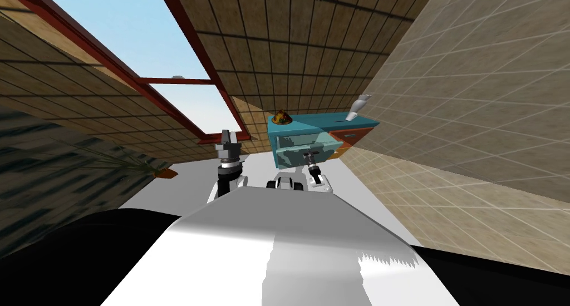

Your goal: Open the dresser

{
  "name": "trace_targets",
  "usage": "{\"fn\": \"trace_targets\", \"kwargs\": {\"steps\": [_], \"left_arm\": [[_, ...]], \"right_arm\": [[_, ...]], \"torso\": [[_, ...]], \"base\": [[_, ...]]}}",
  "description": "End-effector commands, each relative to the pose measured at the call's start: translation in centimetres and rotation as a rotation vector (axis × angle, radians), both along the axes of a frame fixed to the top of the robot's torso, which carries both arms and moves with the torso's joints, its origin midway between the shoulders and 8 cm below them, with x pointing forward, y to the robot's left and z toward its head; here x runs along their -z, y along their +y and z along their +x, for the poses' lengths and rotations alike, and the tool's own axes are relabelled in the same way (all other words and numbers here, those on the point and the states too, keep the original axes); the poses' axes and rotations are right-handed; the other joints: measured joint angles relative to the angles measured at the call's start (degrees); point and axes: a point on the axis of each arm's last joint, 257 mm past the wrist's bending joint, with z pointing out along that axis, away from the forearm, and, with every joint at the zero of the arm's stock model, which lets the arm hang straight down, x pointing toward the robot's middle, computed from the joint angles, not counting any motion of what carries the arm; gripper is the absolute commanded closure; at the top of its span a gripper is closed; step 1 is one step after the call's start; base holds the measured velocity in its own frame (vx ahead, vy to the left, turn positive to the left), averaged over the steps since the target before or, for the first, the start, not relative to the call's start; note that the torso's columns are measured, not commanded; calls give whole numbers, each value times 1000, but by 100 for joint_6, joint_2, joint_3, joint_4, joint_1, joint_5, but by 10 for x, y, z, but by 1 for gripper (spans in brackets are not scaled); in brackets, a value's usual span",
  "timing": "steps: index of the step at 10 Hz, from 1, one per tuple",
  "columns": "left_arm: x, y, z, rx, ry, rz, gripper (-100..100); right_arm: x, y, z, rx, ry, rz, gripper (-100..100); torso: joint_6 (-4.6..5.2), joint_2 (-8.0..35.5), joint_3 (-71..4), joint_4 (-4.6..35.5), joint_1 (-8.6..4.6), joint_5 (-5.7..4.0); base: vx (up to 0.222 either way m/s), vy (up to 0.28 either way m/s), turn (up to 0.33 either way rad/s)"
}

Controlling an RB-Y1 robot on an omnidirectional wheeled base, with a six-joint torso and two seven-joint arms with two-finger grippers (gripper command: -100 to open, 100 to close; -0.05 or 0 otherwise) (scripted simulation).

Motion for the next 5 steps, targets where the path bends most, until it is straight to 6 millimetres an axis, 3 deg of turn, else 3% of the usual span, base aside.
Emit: {"fn": "trace_targets", "kwargs": {"steps": [1, 5], "left_arm": [[0, 0, 0, 0, 0, 0, 0], [0, 0, 0, 0, 0, 0, 0]], "right_arm": [[-16, -4, 18, 12, -2, 2, -100], [-39, -11, 40, 34, -4, 3, -100]], "torso": [[1, 1, 0, -4, -4, -2], [6, 43, 25, 7, -17, -5]], "base": [[-46, 2, 45], [-64, -7, 51]]}}
